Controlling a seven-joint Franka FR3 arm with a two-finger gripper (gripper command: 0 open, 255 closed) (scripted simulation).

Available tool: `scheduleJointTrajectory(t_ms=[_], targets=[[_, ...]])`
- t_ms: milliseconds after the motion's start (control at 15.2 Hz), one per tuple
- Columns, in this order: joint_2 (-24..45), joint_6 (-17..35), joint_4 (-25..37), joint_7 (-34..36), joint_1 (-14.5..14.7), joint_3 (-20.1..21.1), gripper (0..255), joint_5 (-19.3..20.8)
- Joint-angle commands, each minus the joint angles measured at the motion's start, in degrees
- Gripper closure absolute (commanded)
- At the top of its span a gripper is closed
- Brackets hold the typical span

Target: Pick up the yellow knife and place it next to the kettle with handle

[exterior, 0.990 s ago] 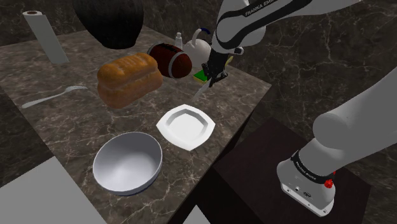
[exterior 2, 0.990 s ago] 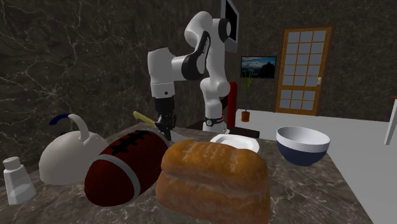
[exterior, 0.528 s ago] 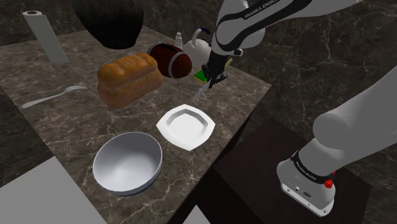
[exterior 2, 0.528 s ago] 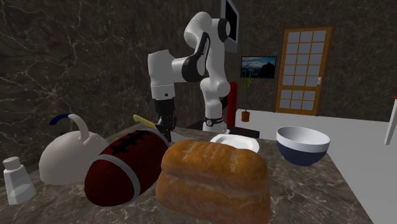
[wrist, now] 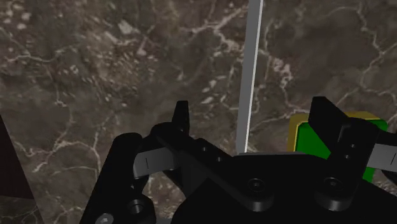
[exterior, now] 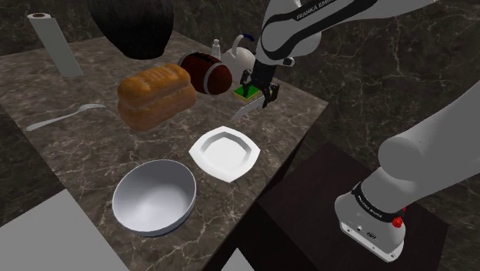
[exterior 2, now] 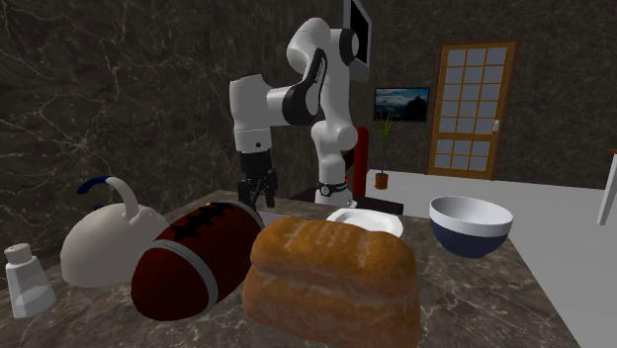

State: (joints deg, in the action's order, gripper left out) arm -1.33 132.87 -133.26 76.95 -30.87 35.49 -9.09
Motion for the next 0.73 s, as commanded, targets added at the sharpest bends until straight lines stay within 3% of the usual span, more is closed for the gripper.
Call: scheduleJointTrajectory(t_ms=[0,132,660], targets=[[-2.27,-3.21,1.17,-1.01,-0.21,-0.32,0,-1.28],[-4.55,-6.88,2.79,-1.89,-0.38,-0.83,0,-2.36],[-4.54,-6.88,2.79,-1.89,-0.33,-0.87,0,-2.35]])
